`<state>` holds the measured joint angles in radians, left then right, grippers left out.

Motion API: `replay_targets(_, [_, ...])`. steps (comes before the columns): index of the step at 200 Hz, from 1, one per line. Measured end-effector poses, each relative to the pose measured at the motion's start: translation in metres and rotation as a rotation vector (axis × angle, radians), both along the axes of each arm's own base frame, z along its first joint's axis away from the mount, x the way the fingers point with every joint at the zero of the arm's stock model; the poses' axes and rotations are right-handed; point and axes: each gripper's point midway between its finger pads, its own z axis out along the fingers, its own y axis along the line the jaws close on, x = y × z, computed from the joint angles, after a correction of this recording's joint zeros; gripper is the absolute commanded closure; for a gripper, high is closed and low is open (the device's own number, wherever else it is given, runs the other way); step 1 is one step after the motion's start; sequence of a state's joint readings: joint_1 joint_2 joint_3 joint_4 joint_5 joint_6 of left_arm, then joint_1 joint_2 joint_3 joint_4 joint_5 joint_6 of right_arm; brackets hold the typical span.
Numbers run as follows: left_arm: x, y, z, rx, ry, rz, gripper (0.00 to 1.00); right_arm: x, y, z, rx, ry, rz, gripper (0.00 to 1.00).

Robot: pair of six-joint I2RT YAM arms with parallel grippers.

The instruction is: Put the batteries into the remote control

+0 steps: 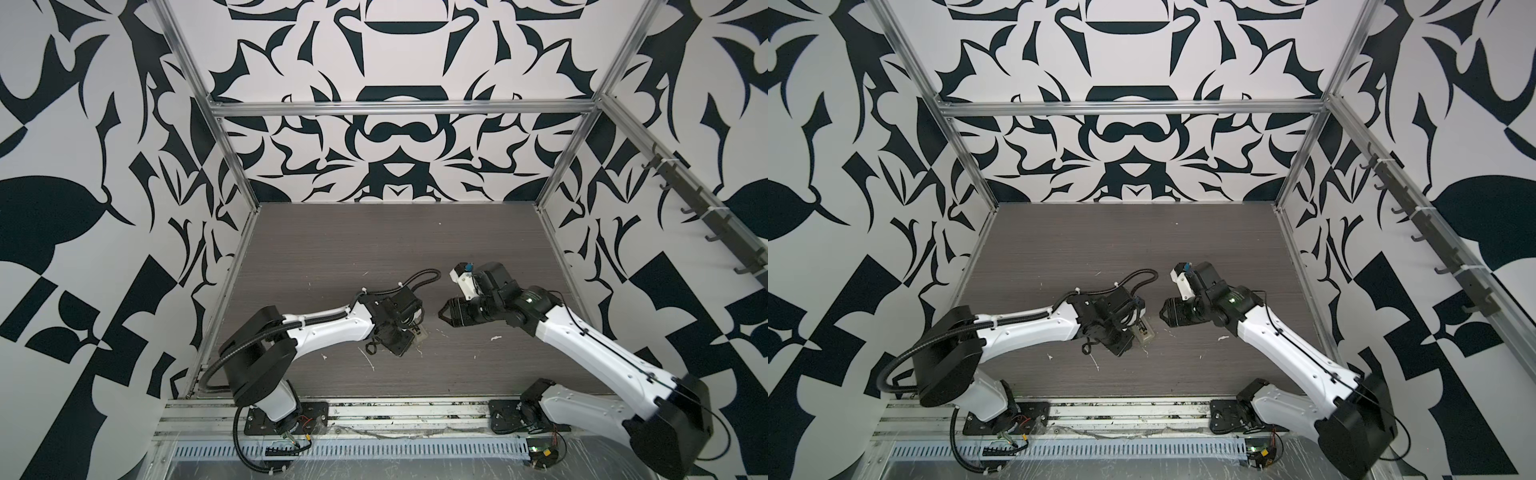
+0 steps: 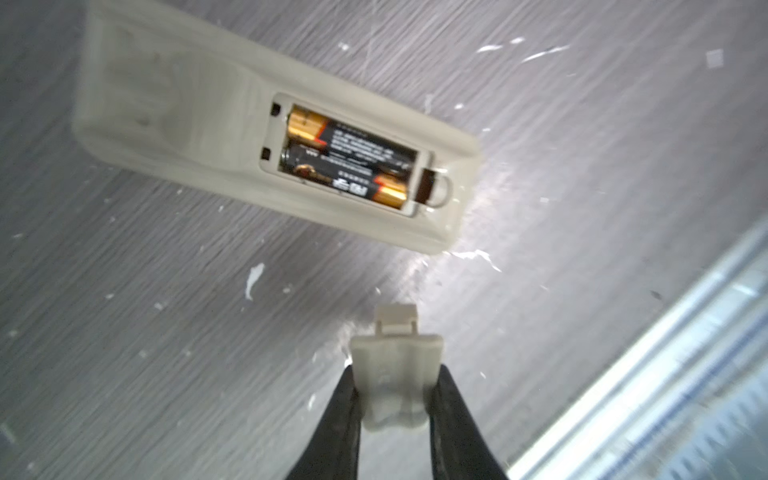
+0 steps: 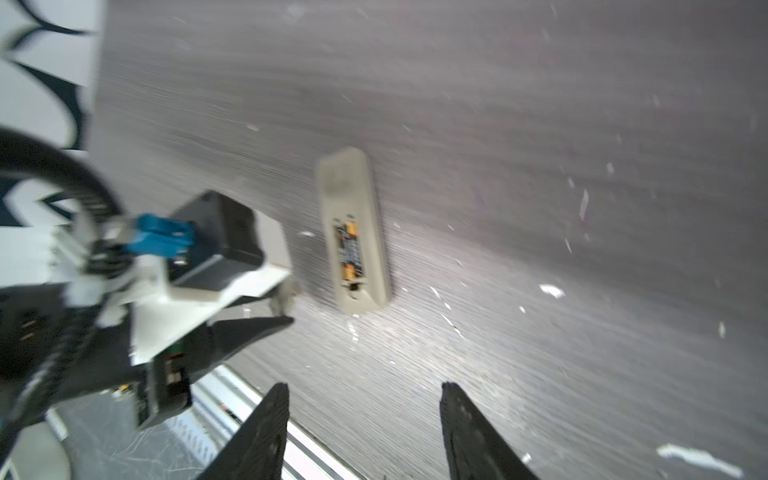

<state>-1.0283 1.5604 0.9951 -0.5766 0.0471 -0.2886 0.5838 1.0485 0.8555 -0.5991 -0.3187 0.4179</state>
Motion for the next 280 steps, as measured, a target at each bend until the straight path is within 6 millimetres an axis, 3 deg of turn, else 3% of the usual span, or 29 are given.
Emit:
replay_targets(20, [-0.001, 0.001, 0.015, -0.015, -0.007, -0.002, 0.8, 0.0, 0.003, 0.01, 0.031, -0.038, 0.017, 0.39])
replay_targets(66, [-0.004, 0.008, 0.04, -0.032, -0.028, -0.007, 0.8, 0.0, 0.021, -0.021, 0.048, 0.171, 0.006, 0.4])
replay_targets(101, [-0.003, 0.006, 0.051, -0.038, -0.04, -0.026, 0.8, -0.006, 0.034, -0.013, 0.133, 0.247, 0.006, 0.41])
replay_targets(146, [-0.001, 0.002, 0.058, -0.051, -0.054, -0.04, 0.81, -0.006, 0.05, -0.006, 0.224, 0.334, 0.0, 0.43])
replay_targets(217, [0.001, -0.002, 0.059, -0.052, -0.054, -0.045, 0.81, -0.012, 0.064, -0.028, 0.205, 0.453, 0.005, 0.45])
replay_targets(280, [0.004, 0.002, 0.058, -0.039, -0.056, -0.028, 0.81, -0.019, 0.076, -0.033, 0.208, 0.504, 0.036, 0.48])
